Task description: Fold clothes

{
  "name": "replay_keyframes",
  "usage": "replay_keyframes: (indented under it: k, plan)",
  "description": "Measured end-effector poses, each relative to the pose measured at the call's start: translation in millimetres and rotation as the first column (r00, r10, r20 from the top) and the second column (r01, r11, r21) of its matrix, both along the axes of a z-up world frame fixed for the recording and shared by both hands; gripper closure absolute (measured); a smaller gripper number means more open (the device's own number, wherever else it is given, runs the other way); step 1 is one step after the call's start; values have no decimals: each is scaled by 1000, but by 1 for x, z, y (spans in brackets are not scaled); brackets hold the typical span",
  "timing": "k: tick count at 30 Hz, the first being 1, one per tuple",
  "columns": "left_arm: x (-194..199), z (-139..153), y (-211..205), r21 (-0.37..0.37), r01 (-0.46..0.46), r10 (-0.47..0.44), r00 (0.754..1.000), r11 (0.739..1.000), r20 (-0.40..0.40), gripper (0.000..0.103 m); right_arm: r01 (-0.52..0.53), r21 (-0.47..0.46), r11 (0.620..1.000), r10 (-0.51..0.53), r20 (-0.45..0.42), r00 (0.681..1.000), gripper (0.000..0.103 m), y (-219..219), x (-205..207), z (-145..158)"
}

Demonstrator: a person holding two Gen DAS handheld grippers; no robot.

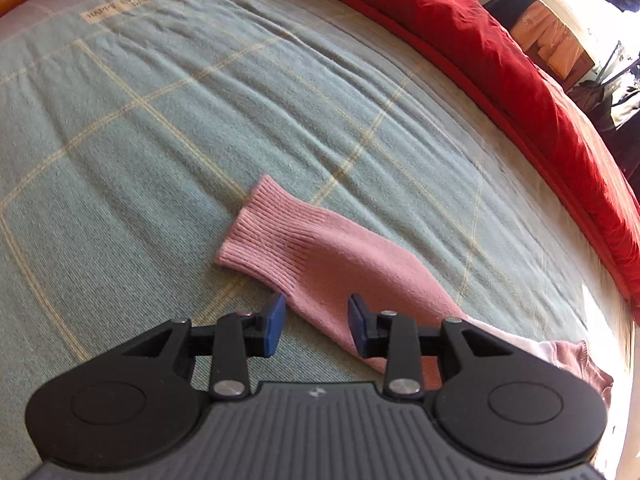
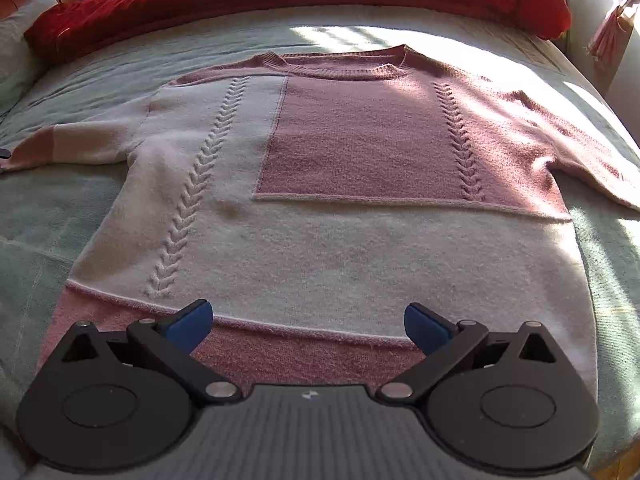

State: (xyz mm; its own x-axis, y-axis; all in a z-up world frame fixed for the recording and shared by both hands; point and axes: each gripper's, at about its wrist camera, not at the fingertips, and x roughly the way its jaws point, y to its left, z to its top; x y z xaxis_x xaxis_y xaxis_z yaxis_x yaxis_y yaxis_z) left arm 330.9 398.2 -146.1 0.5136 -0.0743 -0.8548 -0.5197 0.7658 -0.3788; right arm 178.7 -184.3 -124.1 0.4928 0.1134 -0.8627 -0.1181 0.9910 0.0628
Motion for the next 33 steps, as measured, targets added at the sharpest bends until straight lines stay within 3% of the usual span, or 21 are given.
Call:
replay_keyframes:
  k: [6,9,10,13,17,22,24,26,33]
  plan:
    - [-1,-17,3,-70,-80,82,996,994,22,65,20,1,1000,-20,-5,1000,0,-4,0,0]
    - [1,-15,-2,-13,-75,75,997,997,20,77,18,-6,1000,-18,-5,1000,0,-3,0,-2]
    - [2,-13,-5,40,-62,62,998,997,3,98,16,-7,1000,-16,-7,1000,0,-2,0,-2]
    - [0,-8,-8,94,-56,57,998,994,-2,99,6,-10,1000,-7,-8,1000,0,0,0,-3]
    - [-5,-2,-10,137,-38,43,999,990,-31,97,-5,-10,1000,5,0,1000,0,1,-1,-1]
    - [-18,20,-34,153,59,-57,998,987,-15,95,-5,12,1000,5,17,1000,0,-2,-5,2]
    - [-23,30,-54,115,113,-115,993,987,11,87,-3,26,1000,3,18,1000,0,-4,-6,2]
    - [-25,37,-78,69,172,-175,984,983,26,71,-4,39,999,3,21,1000,0,-4,-7,2]
    - [-26,41,-194,-3,429,-429,903,903,19,67,-18,91,996,13,49,999,0,-15,-15,11]
